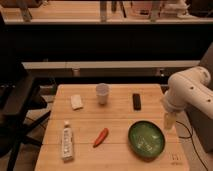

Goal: Push the eraser across the table

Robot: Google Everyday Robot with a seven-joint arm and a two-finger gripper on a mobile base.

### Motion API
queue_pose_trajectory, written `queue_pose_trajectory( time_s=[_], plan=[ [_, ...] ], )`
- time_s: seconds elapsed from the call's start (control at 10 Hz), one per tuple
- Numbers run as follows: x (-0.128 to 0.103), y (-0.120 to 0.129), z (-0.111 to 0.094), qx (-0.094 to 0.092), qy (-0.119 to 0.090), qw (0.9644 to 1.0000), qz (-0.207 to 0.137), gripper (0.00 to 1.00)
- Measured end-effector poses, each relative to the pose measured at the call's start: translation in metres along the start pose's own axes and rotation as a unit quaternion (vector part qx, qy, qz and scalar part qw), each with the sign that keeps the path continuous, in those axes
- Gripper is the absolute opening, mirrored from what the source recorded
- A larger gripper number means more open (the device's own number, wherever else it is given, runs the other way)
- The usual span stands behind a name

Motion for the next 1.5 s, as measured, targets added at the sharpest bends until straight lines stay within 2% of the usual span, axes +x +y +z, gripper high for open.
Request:
queue_pose_trajectory(
  time_s=[0.3, 0.6, 1.5],
  plan=[
    [0.001, -0.002, 0.000, 0.001, -0.001, 1.0000, 0.001, 0.80],
    [0.007, -0.028, -0.002, 0.007, -0.001, 1.0000, -0.006, 0.80],
    [0.017, -0.051, -0.007, 0.011, -0.002, 0.9998, -0.015, 0.80]
  ],
)
